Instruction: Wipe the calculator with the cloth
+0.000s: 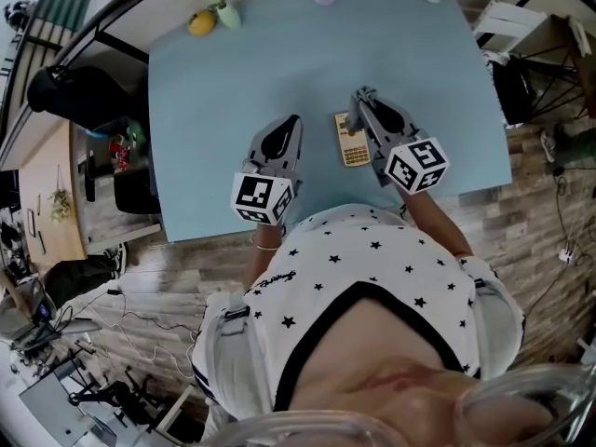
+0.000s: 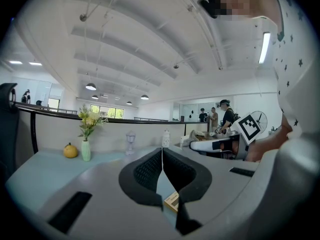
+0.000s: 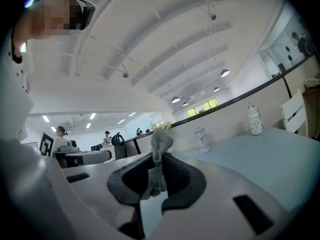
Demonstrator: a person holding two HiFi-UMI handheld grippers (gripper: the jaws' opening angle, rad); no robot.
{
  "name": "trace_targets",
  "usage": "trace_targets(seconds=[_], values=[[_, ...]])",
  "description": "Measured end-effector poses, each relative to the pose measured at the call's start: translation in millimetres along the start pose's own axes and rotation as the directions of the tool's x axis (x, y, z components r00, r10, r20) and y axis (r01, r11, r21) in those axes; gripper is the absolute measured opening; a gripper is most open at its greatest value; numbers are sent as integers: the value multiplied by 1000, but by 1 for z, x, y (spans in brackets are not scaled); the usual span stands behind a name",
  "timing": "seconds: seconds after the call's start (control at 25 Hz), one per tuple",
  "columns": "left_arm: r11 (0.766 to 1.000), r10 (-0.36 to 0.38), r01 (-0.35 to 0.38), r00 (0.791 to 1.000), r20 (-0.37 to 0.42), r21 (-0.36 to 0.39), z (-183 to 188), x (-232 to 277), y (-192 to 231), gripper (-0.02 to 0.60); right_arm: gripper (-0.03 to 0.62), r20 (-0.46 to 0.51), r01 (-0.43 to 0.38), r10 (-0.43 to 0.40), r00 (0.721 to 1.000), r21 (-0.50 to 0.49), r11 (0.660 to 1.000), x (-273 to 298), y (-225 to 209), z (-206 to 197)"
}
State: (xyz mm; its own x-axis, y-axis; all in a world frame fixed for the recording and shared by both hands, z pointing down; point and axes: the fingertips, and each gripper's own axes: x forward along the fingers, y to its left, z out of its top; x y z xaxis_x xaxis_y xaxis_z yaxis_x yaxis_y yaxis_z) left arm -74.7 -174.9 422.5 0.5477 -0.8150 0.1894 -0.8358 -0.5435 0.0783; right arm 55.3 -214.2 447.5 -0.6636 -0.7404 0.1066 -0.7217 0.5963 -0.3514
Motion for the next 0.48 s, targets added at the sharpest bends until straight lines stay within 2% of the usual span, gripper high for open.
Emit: trace_targets(seconds=[0.48], values=[[1000,-8,8,1000,-11,9,-1,3,-8,31,43,1,-1,1,1000,16,1000,-8,-4,-1]])
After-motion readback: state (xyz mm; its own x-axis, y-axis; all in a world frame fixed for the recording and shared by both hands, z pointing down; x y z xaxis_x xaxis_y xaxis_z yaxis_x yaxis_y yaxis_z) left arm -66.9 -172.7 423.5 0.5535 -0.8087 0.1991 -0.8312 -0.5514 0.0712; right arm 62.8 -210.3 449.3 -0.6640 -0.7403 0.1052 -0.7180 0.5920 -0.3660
